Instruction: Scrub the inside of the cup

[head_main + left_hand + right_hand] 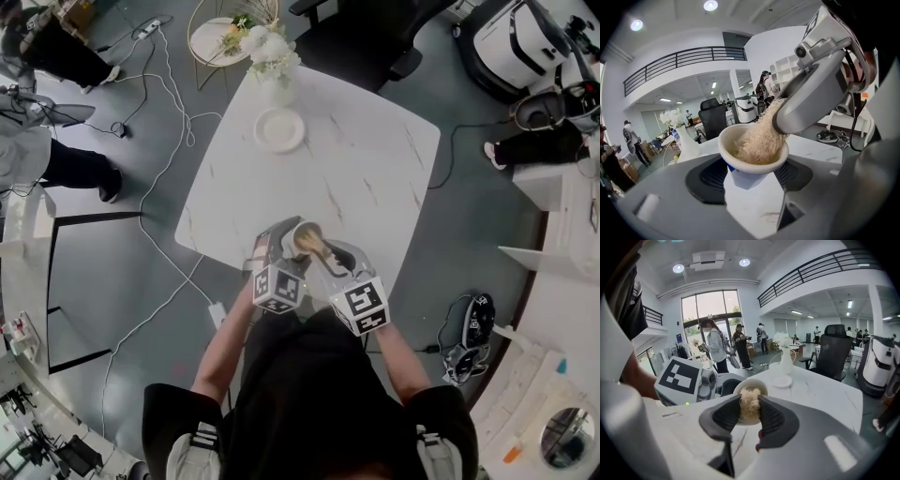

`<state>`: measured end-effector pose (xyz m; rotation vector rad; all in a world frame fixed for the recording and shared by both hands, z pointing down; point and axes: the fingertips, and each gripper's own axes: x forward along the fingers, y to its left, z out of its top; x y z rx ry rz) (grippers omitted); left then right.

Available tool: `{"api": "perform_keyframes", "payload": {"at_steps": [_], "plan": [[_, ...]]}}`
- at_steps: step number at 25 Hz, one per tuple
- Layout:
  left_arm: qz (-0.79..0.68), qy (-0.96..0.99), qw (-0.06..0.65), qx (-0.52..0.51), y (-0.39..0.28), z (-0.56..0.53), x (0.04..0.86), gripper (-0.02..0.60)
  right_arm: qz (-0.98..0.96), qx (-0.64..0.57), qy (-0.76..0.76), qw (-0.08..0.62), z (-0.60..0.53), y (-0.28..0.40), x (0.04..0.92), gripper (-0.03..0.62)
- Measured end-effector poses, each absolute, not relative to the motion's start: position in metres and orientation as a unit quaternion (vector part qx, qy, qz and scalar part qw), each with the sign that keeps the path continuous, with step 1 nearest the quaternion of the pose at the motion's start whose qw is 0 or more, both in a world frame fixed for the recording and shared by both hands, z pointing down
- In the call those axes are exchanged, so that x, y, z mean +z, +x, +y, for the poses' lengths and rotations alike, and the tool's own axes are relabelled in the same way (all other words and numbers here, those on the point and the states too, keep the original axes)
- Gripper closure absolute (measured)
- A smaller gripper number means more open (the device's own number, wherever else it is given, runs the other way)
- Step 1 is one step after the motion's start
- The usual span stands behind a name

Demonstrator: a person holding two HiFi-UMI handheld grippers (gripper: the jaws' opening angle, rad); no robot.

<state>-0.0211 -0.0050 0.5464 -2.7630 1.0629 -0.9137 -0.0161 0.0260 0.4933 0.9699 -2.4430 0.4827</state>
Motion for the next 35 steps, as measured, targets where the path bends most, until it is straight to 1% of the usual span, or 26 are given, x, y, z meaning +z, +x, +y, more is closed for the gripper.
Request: {"api": "perform_keyframes", "payload": {"at_steps": [3,8,15,24,30,35], "plan": [[0.342,-0.888,0.031,-0.304,-0.026,0.002,0.546,0.267,-0.887,0.179,0.351,0.241,0.03,-0.021,0.495,0.485],[0.339,-0.879,0.069,-0.327,-0.03,0.012,0.543,0.267,-0.882,0.186,0.353,0.253,0.037,-0.028,0.497,0.485],[0.335,-0.876,0.091,-0.333,-0.027,0.019,0.533,0.267,-0.875,0.189,0.364,0.258,0.041,-0.029,0.495,0.485],[0.343,-0.874,0.071,-0.335,-0.032,0.02,0.542,0.267,-0.878,0.186,0.348,0.272,0.051,-0.032,0.496,0.485],[0.333,-0.878,0.072,-0.337,-0.025,0.026,0.545,0.267,-0.865,0.192,0.354,0.301,0.05,-0.021,0.502,0.485],[0.325,-0.882,0.07,-0.334,-0.016,0.028,0.546,0.268,-0.861,0.199,0.367,0.29,0.04,-0.009,0.502,0.485]]}}
